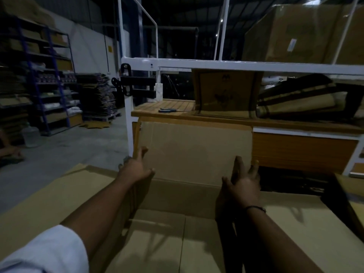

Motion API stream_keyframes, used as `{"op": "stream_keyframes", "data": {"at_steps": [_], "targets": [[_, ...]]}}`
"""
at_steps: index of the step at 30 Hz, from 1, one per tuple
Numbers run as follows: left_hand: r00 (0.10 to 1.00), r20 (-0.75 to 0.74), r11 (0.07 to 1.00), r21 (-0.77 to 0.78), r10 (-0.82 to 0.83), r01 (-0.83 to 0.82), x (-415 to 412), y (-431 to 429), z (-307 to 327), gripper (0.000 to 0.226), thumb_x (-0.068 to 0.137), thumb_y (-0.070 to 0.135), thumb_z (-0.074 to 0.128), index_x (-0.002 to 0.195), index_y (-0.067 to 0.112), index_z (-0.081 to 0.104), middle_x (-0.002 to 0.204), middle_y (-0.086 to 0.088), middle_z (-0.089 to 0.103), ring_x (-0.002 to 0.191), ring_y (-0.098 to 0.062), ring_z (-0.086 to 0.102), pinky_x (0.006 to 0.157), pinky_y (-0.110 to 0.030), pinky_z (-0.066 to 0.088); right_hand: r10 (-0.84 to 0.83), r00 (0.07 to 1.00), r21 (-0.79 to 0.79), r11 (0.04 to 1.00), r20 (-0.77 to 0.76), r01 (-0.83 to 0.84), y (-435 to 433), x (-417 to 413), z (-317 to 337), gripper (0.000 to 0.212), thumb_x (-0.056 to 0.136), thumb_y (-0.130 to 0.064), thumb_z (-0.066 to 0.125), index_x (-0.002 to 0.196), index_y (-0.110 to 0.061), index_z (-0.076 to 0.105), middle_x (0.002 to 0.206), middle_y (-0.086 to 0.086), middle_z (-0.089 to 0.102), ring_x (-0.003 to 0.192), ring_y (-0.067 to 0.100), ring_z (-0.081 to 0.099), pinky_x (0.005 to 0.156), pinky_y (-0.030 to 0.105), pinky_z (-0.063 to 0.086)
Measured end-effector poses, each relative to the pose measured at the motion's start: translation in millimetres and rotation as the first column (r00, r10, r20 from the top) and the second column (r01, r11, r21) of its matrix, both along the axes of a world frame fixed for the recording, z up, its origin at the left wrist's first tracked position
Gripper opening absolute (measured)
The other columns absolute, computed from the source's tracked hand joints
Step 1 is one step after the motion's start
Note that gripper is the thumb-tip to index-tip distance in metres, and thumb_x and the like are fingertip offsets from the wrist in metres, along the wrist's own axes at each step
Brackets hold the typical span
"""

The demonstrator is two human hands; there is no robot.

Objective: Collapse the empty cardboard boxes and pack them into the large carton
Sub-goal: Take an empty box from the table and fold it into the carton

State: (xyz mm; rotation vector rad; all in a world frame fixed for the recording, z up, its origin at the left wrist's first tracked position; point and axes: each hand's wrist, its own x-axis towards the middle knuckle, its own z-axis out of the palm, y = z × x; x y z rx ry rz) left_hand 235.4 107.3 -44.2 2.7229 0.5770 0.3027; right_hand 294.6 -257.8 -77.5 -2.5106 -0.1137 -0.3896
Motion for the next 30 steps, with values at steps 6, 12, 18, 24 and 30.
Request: {"op": "stream_keyframes", "data": {"at_steps": [6,12,18,24,30], "targets": [[0.988,0.098,0.991,-0.044,-0.121,0.126,-12,14,-31,0.112,0.087,0.055,0.071,0.143,0.068,-0.026,0.142,-0.031,0.04,0.104,-0.044,0.065,0.088,-0.047,0.057,0.054,0.998,0.073,0.996,0.038,-0.056,-6,5,-7,0.1,0.087,-0.062,0.065,0.151,-0.059,-0.012,0.165,0.013,0.014,0.133,0.049,0.044,0.101,0.061,0.049],[0.975,0.128,0.978,-0.078,-0.183,0.194,-20,25,-28,0.101,0.094,0.042,0.068,0.15,0.065,-0.012,0.153,-0.026,0.033,0.123,-0.041,0.056,0.092,-0.045,0.055,0.039,0.999,0.052,0.998,0.025,-0.04,-6,6,-7,0.112,0.085,-0.07,0.06,0.154,-0.04,-0.023,0.17,0.007,0.003,0.135,0.046,0.045,0.106,0.055,0.047],[0.976,0.066,0.979,0.02,-0.205,0.204,-29,34,-31,0.086,0.099,0.049,0.055,0.15,0.066,-0.012,0.152,-0.023,0.034,0.117,-0.038,0.058,0.092,-0.043,0.054,-0.011,0.998,-0.013,1.0,-0.058,0.011,-7,-7,-5,0.119,0.073,-0.083,0.062,0.148,-0.053,-0.026,0.154,0.017,0.017,0.125,0.048,0.048,0.102,0.054,0.05],[0.978,0.067,0.978,0.089,-0.195,0.189,-32,34,-40,0.084,0.101,0.052,0.052,0.15,0.061,-0.016,0.151,-0.025,0.036,0.134,-0.039,0.046,0.111,-0.049,0.038,0.008,0.996,0.021,1.0,-0.092,-0.006,-11,-16,-4,0.119,0.073,-0.081,0.066,0.147,-0.057,-0.025,0.155,0.016,0.015,0.127,0.048,0.047,0.103,0.054,0.05],[0.981,0.058,0.977,0.125,-0.183,0.175,-27,35,-44,0.084,0.103,0.053,0.047,0.152,0.054,-0.021,0.149,-0.025,0.036,0.13,-0.039,0.049,0.107,-0.046,0.04,0.018,0.998,0.044,0.999,-0.067,-0.015,-10,-17,1,0.12,0.072,-0.078,0.07,0.144,-0.065,-0.025,0.151,0.014,0.018,0.122,0.049,0.051,0.098,0.054,0.053]]}}
